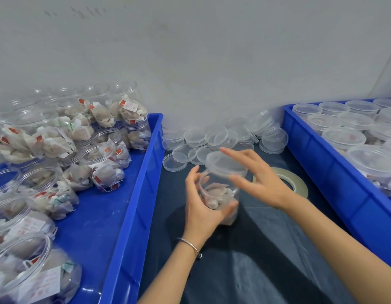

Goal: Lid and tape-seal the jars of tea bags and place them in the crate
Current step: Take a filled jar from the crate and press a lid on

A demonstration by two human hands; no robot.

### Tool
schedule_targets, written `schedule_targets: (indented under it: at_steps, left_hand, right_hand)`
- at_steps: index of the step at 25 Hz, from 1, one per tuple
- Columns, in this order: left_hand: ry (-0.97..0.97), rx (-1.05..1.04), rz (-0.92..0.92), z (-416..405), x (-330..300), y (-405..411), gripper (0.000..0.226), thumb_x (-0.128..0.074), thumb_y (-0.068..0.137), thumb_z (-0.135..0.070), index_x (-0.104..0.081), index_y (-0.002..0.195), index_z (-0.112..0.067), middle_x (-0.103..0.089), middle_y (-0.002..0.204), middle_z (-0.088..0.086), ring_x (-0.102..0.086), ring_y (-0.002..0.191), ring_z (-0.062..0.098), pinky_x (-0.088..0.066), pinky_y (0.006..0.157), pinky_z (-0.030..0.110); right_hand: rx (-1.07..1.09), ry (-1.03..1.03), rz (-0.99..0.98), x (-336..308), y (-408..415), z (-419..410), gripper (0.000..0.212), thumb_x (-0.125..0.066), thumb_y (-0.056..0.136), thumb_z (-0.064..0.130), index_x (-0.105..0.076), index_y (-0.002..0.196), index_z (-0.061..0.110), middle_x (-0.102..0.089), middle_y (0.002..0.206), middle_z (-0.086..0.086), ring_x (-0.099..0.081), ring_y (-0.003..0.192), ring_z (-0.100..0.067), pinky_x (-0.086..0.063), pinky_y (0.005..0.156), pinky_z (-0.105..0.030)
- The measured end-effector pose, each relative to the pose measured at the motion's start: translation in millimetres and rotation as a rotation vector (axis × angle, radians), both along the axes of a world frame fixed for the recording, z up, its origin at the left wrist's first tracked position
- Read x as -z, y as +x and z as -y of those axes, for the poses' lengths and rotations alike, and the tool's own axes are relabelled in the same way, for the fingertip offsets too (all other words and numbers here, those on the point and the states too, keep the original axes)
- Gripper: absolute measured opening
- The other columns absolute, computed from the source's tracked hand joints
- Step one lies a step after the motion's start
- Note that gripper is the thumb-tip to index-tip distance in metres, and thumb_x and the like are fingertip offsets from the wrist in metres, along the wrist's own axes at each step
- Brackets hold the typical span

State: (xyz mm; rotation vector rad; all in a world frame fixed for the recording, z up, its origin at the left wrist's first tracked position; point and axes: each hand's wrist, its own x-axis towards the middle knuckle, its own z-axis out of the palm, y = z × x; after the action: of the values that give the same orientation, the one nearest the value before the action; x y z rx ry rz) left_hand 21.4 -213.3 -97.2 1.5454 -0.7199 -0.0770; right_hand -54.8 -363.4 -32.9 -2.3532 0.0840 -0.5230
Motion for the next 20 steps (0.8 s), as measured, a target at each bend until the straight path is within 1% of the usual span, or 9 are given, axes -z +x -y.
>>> schedule_targets:
  at_steps: [3, 5, 7, 9, 11, 12, 14, 16, 20]
  left_hand:
    - [0.050, 0.164, -0.109, 6, -2, -15, 0.116, -0.089, 0.057, -0.020, -0.018, 0.148, -0.026, -0.049, 0.138, -0.010, -0.051, 0.121, -0.001, -0.046, 0.098, 0.024]
    - [0.082, 0.236, -0.173, 10, -6, -16, 0.119, -0.089, 0.055, -0.021, -0.016, 0.149, -0.026, -0.050, 0.137, -0.011, -0.053, 0.119, -0.001, -0.046, 0.100, 0.026]
    - [0.117, 0.308, -0.219, 11, -9, -13, 0.119, -0.088, 0.053, -0.021, -0.016, 0.148, -0.029, -0.051, 0.134, -0.014, -0.055, 0.116, -0.002, -0.047, 0.096, 0.022]
    - [0.124, 0.376, -0.245, 13, -8, -13, 0.109, -0.086, 0.060, -0.003, -0.022, 0.144, -0.029, -0.054, 0.129, -0.015, -0.057, 0.112, -0.003, -0.048, 0.087, 0.015]
    - [0.196, 0.369, -0.142, 18, -9, -14, 0.085, -0.082, 0.064, -0.001, -0.039, 0.131, -0.032, -0.059, 0.117, -0.018, -0.060, 0.100, -0.002, -0.047, 0.075, 0.011]
    - [0.261, 0.337, -0.035, 22, -12, -14, 0.065, -0.079, 0.065, -0.009, -0.049, 0.116, -0.035, -0.062, 0.103, -0.021, -0.060, 0.090, -0.003, -0.045, 0.067, 0.010]
    - [0.357, 0.289, 0.144, 26, -18, -14, 0.041, -0.075, 0.068, -0.018, -0.052, 0.096, -0.038, -0.060, 0.082, -0.023, -0.056, 0.075, -0.008, -0.041, 0.057, 0.008]
    - [0.351, 0.283, 0.117, 26, -18, -13, 0.047, -0.076, 0.071, -0.013, -0.050, 0.105, -0.032, -0.058, 0.082, -0.021, -0.056, 0.077, -0.017, -0.040, 0.060, 0.003]
    - [0.236, 0.390, -0.180, 19, -9, -8, 0.062, -0.079, 0.068, 0.003, -0.051, 0.120, -0.016, -0.066, 0.093, -0.012, -0.064, 0.081, -0.007, -0.048, 0.066, 0.009]
  right_hand:
    - [0.048, -0.397, -0.115, -8, -18, -8, 0.055, -0.057, 0.086, 0.053, -0.041, 0.137, 0.045, -0.038, 0.136, 0.000, -0.035, 0.128, -0.010, -0.026, 0.101, -0.019]
    - [0.092, -0.445, -0.178, -13, -32, -11, 0.059, -0.045, 0.086, 0.062, -0.042, 0.139, 0.038, -0.025, 0.152, 0.000, -0.021, 0.141, -0.015, -0.020, 0.111, -0.029]
    - [0.095, -0.465, -0.276, -17, -40, -14, 0.073, -0.031, 0.080, 0.072, -0.043, 0.138, 0.029, -0.018, 0.157, 0.001, -0.016, 0.144, -0.015, -0.016, 0.114, -0.030]
    - [0.138, -0.514, -0.317, -15, -36, -23, 0.065, -0.034, 0.085, 0.067, -0.046, 0.123, 0.016, -0.036, 0.147, -0.007, -0.029, 0.136, -0.020, -0.023, 0.110, -0.029]
    - [0.253, -0.528, -0.267, -12, -26, -35, 0.049, -0.039, 0.087, 0.058, -0.044, 0.106, 0.013, -0.052, 0.117, -0.003, -0.045, 0.110, -0.021, -0.033, 0.098, -0.030]
    - [0.296, -0.556, -0.252, -11, -21, -41, 0.047, -0.037, 0.087, 0.056, -0.043, 0.108, 0.014, -0.050, 0.109, 0.000, -0.045, 0.102, -0.020, -0.035, 0.094, -0.030]
    - [0.324, -0.633, -0.266, -7, -14, -51, 0.060, -0.027, 0.086, 0.055, -0.043, 0.132, 0.020, -0.050, 0.117, -0.003, -0.047, 0.106, -0.024, -0.038, 0.093, -0.033]
    - [0.310, -0.675, -0.251, -5, -15, -52, 0.065, -0.023, 0.085, 0.054, -0.048, 0.138, 0.025, -0.054, 0.122, -0.012, -0.052, 0.108, -0.031, -0.042, 0.092, -0.039]
    - [0.183, -0.645, -0.181, -2, -26, -37, 0.043, -0.059, 0.085, 0.040, -0.061, 0.125, 0.022, -0.056, 0.123, -0.015, -0.056, 0.109, -0.031, -0.043, 0.090, -0.036]
